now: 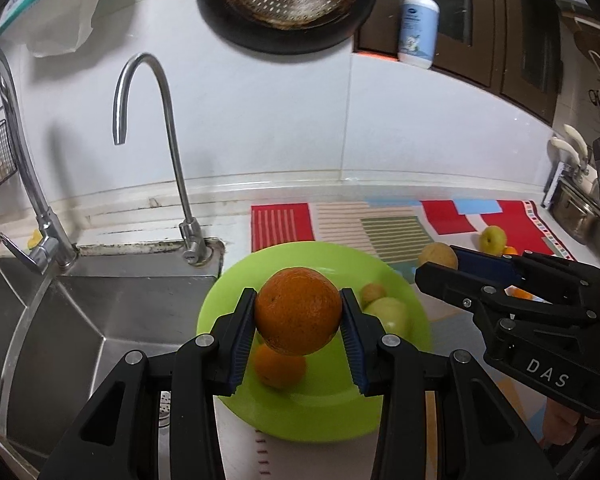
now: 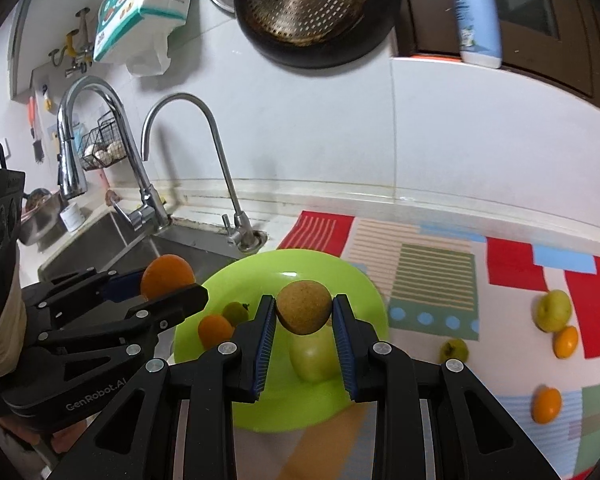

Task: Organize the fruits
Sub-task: 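Carry both fruits over the green plate and open both tools to release them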

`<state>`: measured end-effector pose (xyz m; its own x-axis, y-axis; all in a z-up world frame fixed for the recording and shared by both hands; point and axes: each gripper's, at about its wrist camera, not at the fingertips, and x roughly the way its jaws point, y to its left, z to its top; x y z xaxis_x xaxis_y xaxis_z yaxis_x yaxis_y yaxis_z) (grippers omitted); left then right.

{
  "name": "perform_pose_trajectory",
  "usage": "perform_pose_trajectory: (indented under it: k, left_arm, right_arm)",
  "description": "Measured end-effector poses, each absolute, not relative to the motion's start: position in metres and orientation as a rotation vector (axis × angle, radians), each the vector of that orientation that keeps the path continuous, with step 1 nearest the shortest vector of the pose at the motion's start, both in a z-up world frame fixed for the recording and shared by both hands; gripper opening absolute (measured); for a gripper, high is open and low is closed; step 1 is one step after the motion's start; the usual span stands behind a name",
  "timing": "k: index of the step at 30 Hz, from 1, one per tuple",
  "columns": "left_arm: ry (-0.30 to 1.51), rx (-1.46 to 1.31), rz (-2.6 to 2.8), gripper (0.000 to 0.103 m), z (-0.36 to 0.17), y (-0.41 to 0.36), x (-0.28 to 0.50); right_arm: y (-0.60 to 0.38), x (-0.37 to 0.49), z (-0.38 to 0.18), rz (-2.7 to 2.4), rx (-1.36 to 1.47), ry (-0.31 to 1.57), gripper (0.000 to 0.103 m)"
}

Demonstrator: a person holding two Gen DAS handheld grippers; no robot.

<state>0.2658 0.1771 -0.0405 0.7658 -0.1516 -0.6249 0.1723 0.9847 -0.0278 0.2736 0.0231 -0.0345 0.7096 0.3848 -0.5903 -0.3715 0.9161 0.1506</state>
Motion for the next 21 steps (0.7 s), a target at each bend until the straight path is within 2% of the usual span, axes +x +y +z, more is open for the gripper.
perform_pose_trajectory:
  k: [21]
  left_arm:
    - [0.761,0.045,-0.176,0.04,-0.08,0.186,0.322]
  right_arm:
    - [0.043,0.339,-0.079,0.445,0.025,0.764,0.03]
